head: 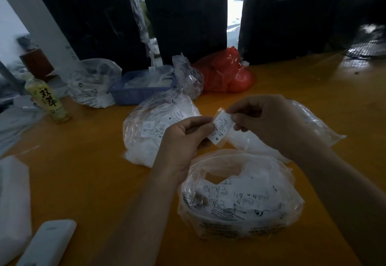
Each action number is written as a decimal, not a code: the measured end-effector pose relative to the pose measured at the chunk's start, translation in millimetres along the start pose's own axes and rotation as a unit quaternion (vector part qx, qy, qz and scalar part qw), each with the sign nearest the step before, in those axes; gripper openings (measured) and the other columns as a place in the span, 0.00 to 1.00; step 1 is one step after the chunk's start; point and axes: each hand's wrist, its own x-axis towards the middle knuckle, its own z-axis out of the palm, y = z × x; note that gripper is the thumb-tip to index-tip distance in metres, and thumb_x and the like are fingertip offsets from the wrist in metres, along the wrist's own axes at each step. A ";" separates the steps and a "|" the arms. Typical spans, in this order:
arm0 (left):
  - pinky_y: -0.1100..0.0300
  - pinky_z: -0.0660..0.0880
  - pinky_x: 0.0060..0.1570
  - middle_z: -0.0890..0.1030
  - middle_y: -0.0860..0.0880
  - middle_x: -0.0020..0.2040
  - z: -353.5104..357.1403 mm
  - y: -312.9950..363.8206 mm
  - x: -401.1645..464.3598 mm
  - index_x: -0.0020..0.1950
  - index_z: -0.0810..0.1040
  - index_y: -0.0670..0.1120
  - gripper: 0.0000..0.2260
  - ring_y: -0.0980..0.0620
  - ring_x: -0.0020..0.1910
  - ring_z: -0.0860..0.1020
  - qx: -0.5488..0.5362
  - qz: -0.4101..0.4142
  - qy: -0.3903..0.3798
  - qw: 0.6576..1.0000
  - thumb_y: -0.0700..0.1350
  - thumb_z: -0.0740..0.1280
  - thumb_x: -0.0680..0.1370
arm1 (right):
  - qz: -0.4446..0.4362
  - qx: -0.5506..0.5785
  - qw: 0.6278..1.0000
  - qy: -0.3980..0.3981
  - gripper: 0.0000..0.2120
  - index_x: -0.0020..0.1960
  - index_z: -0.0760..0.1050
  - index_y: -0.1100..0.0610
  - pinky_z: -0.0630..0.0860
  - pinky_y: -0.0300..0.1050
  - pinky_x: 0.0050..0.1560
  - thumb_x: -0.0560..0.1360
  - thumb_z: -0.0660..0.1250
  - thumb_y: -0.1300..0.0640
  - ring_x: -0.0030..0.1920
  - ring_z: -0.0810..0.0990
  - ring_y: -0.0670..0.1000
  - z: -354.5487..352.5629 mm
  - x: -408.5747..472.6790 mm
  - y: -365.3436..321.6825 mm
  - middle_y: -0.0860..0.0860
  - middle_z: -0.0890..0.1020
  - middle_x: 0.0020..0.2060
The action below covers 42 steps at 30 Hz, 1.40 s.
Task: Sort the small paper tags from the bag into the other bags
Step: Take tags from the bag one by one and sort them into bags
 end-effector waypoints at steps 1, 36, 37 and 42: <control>0.63 0.81 0.44 0.89 0.46 0.49 -1.0 0.3 0.0 0.54 0.86 0.47 0.07 0.51 0.49 0.87 0.010 0.009 -0.001 1.000 0.39 0.74 0.78 | 0.002 0.000 1.000 -0.001 0.11 0.47 0.81 0.43 0.80 0.33 0.39 0.78 0.72 0.60 0.39 0.85 0.40 -0.1 0.2 0.5 0.39 0.85 0.38; 0.48 0.69 0.68 0.83 0.49 0.60 -34.6 1.4 16.4 0.59 0.83 0.47 0.13 0.58 0.58 0.70 0.480 0.227 0.226 0.816 0.43 0.59 0.85 | 0.119 -0.523 0.836 -0.114 0.08 0.40 0.78 0.56 0.73 0.43 0.30 0.76 0.65 0.65 0.31 0.77 0.50 -9.2 16.5 88.7 0.51 0.76 0.32; 0.46 0.71 0.67 0.83 0.50 0.59 -30.9 1.9 14.7 0.59 0.84 0.47 0.13 0.61 0.57 0.70 0.465 0.238 0.221 0.824 0.43 0.59 0.85 | 0.117 -0.529 0.834 -0.100 0.07 0.42 0.80 0.56 0.69 0.41 0.27 0.77 0.66 0.62 0.30 0.76 0.48 -12.8 16.8 84.5 0.49 0.76 0.31; 0.49 0.77 0.60 0.83 0.54 0.56 -16.3 1.2 8.9 0.56 0.83 0.51 0.13 0.50 0.60 0.78 0.421 0.242 0.160 0.859 0.44 0.59 0.85 | 0.096 -0.500 0.857 -0.080 0.16 0.38 0.82 0.53 0.80 0.43 0.35 0.81 0.66 0.50 0.31 0.80 0.46 -31.6 18.7 61.5 0.47 0.81 0.30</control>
